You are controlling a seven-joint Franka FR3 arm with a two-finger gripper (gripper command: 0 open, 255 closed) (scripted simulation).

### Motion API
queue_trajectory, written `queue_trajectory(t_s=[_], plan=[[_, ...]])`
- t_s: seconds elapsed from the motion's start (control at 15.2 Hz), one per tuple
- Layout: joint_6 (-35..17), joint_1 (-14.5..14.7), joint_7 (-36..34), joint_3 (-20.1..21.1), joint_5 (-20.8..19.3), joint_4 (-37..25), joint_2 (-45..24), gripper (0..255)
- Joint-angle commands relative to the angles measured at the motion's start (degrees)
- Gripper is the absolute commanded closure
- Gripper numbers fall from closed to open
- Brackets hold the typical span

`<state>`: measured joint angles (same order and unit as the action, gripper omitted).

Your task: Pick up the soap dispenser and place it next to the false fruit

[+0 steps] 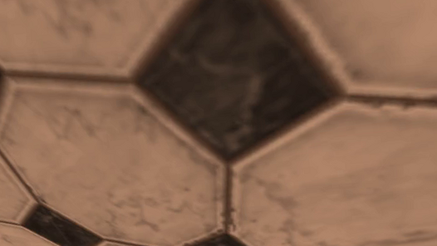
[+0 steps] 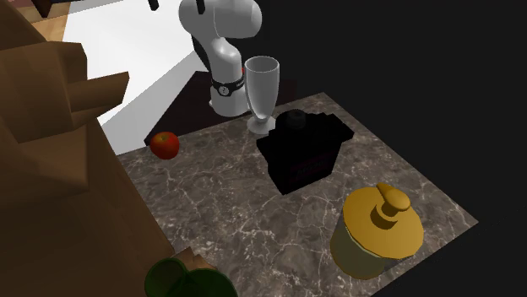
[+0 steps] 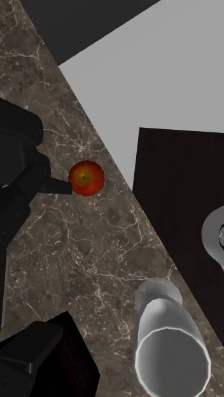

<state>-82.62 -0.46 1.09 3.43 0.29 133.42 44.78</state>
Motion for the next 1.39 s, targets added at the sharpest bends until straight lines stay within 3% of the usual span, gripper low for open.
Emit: queue_trajectory(t_s=[0.0,0.73,1.32], plan=[[0.0,0.0,0.0,0.0,0.0,0.0,0.0,0],[-13.43,3.02,-11.36,10.53,7.29,-2.37,-13.41,0],[-22.95,4.29,-20.94,18.65,7.62,-10.51,-28.79,0]])
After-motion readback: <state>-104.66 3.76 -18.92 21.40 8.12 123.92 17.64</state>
